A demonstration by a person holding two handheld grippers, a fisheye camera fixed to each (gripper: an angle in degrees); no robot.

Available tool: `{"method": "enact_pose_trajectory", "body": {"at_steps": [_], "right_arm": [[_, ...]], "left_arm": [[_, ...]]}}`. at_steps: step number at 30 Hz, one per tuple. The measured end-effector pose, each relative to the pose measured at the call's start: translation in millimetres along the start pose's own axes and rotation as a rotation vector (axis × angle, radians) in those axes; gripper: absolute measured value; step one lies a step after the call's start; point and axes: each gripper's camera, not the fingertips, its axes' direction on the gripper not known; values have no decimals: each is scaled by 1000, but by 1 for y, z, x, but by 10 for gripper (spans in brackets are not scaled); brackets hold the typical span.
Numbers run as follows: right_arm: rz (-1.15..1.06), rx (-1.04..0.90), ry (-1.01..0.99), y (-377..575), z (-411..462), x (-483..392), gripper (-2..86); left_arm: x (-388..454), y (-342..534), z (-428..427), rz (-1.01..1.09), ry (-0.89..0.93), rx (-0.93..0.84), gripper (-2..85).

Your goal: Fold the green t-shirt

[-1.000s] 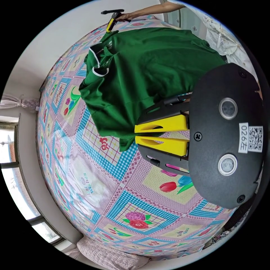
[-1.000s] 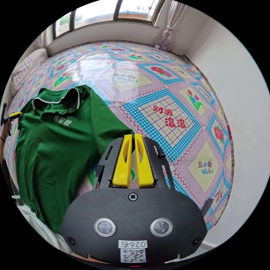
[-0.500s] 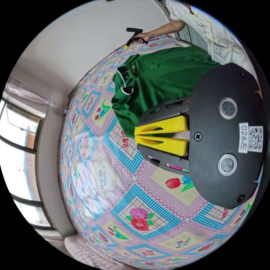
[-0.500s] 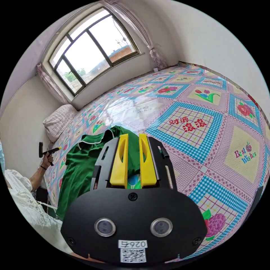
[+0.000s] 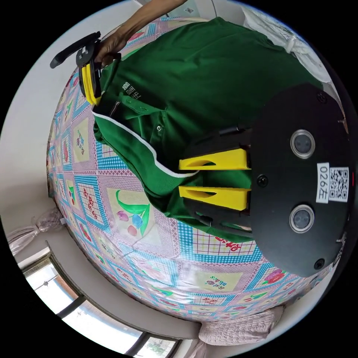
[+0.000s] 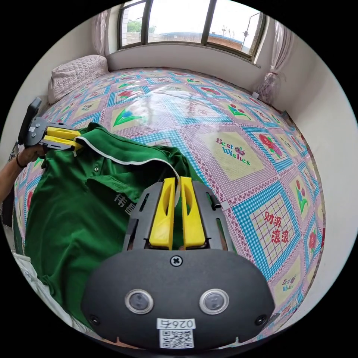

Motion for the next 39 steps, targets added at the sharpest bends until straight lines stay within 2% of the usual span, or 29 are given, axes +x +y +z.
{"method": "enact_pose_trajectory", "body": {"at_steps": [2,7,12,14,17,21,23,28,31,33,35,37,39], "right_arm": [[-32,-23,-26,-15,7,8,-9],[-28,10,-53,-47,3,34,-14],[20,-7,-92,-83,17,67,-14],[58,-36,-154,-97,29,87,-12],[125,-21,-274,-105,36,116,-10],[190,-45,-398,-107,49,147,-9],[232,-4,-447,-97,46,164,-9],[314,95,-721,-65,49,208,-8],[314,160,-763,-48,45,217,-5],[323,199,-808,-43,43,221,-4],[364,259,-857,-40,43,226,-6],[371,301,-861,-42,38,225,-4],[338,320,-823,-47,26,216,-4]], "left_arm": [[-15,-19,5,-4,17,13,6],[-70,-51,7,-68,121,59,-3],[-121,-85,37,-58,222,-45,-4],[-149,-98,56,-52,360,-113,-4],[-190,-108,76,-102,516,-121,-4],[-236,-122,111,-214,673,-116,-5],[-249,-128,138,-213,758,-171,-7],[-249,-116,167,-108,755,-306,-9],[-250,-103,165,-49,857,-219,-9],[-269,-100,166,-142,905,-130,-8],[-306,-92,161,-389,984,119,-8],[-321,-87,163,-487,1046,229,-9],[-321,-91,165,-517,944,173,-9]]}}
